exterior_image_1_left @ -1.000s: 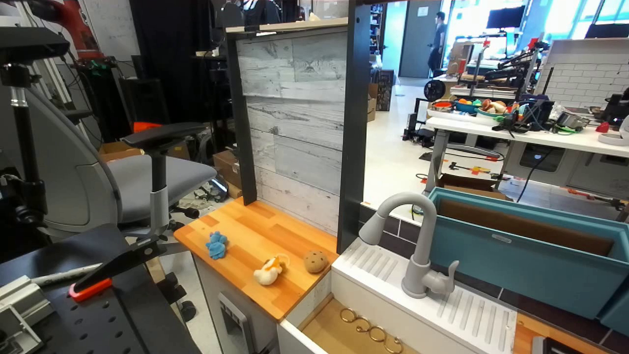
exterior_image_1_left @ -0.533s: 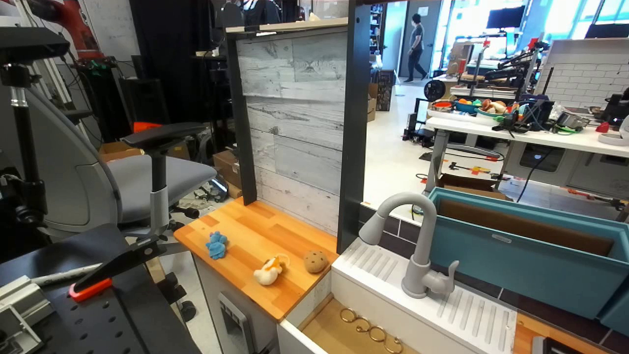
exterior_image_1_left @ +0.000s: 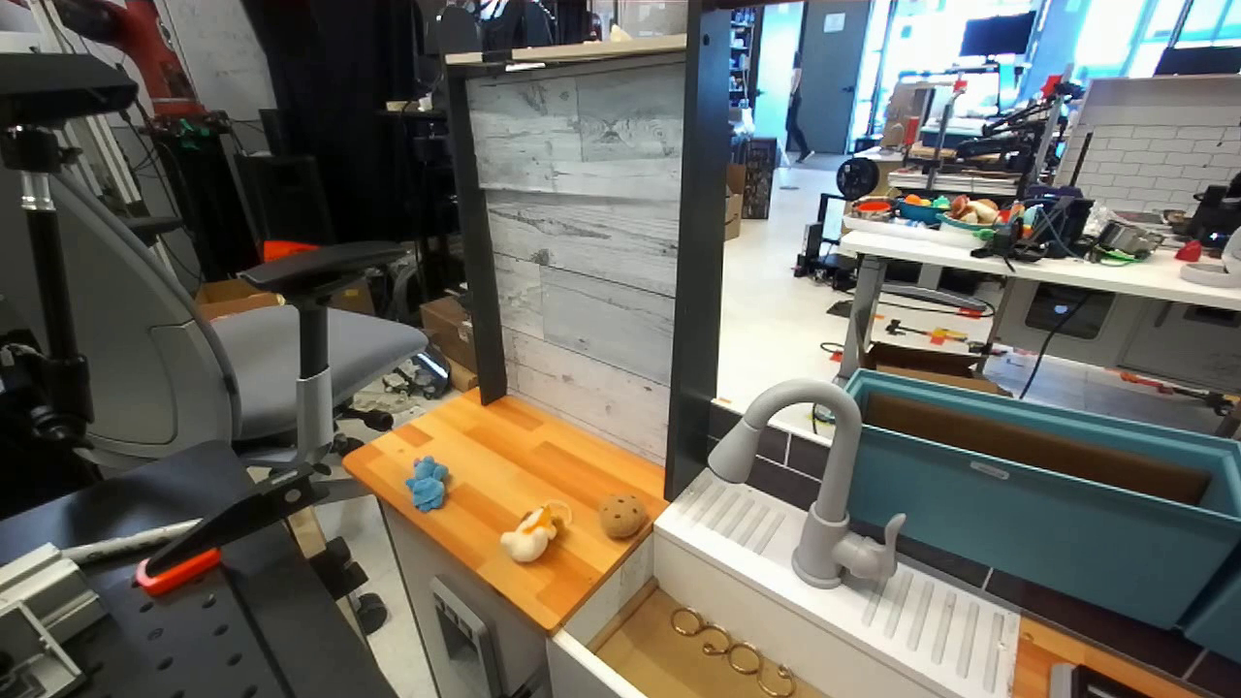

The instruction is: Push the grey faucet to the center of the sink

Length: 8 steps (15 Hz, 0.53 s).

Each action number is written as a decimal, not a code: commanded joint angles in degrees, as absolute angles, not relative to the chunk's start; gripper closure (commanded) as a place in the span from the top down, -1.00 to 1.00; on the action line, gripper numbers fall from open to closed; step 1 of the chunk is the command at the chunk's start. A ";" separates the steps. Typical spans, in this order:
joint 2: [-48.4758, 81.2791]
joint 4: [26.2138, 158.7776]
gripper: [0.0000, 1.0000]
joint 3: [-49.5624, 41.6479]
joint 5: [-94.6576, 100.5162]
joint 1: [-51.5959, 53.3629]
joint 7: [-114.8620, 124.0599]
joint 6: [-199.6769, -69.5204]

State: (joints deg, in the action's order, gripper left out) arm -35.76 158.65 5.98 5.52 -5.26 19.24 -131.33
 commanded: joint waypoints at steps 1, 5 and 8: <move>-26.21 155.85 1.00 8.85 8.73 -7.83 23.29 -139.93; -15.76 153.03 1.00 11.73 14.22 -10.67 30.23 -150.26; -7.47 148.90 1.00 13.47 21.90 -12.81 37.44 -153.01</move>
State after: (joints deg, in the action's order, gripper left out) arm -16.12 154.17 11.41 15.51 -10.17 31.16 -150.47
